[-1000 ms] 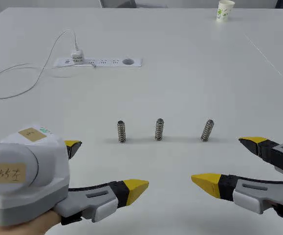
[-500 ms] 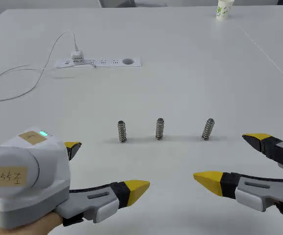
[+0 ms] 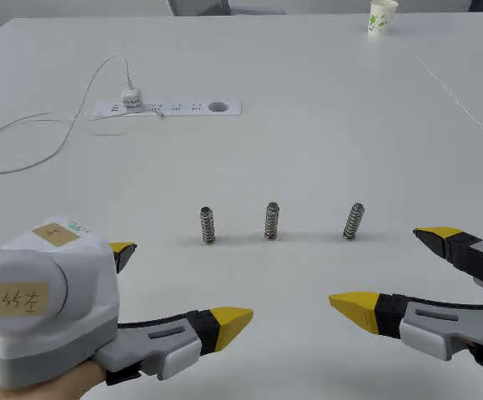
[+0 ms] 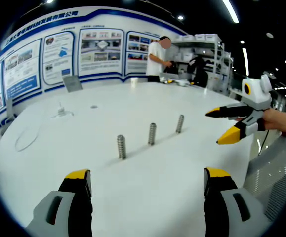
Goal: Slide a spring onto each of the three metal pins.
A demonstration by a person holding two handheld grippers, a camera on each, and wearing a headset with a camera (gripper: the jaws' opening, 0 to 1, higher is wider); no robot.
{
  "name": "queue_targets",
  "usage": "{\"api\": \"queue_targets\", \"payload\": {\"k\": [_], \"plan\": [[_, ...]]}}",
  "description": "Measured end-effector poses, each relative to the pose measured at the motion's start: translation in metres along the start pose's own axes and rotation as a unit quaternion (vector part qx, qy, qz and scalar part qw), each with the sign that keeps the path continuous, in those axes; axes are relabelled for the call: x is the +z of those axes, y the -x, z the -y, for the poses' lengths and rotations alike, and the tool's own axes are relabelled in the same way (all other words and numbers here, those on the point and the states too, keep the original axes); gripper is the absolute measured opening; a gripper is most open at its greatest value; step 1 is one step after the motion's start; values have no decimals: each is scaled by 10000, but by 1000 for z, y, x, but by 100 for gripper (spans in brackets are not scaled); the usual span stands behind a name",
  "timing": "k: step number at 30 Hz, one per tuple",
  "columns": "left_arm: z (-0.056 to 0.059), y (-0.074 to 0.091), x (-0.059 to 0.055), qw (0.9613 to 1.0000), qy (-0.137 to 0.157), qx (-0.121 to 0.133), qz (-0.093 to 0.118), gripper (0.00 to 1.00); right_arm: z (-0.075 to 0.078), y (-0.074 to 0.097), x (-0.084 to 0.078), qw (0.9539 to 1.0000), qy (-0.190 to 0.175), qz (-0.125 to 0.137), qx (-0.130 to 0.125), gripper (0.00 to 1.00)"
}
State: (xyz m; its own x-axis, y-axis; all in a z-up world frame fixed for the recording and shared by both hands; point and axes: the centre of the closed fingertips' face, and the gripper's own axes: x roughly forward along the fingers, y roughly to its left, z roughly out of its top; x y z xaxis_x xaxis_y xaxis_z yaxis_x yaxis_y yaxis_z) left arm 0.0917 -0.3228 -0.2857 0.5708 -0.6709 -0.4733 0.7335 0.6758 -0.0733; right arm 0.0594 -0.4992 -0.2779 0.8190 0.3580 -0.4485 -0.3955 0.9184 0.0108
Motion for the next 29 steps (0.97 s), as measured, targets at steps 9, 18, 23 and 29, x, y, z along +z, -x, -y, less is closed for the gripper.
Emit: {"api": "queue_targets", "payload": {"k": [9, 18, 23, 29], "plan": [[-1, 0, 0, 10000, -12, 18, -8, 96, 1, 0, -3, 10000, 30, -52, -7, 83], [-1, -1, -1, 10000, -22, 22, -38, 96, 1, 0, -4, 9999, 106, -80, -15, 83], [0, -2, -1, 10000, -34, 2, -30, 95, 5, 0, -5, 9999, 63, -97, -90, 83], [-1, -2, -2, 10000, -36, 22, -52, 95, 4, 1, -6, 9999, 48, -91, -73, 83]]}}
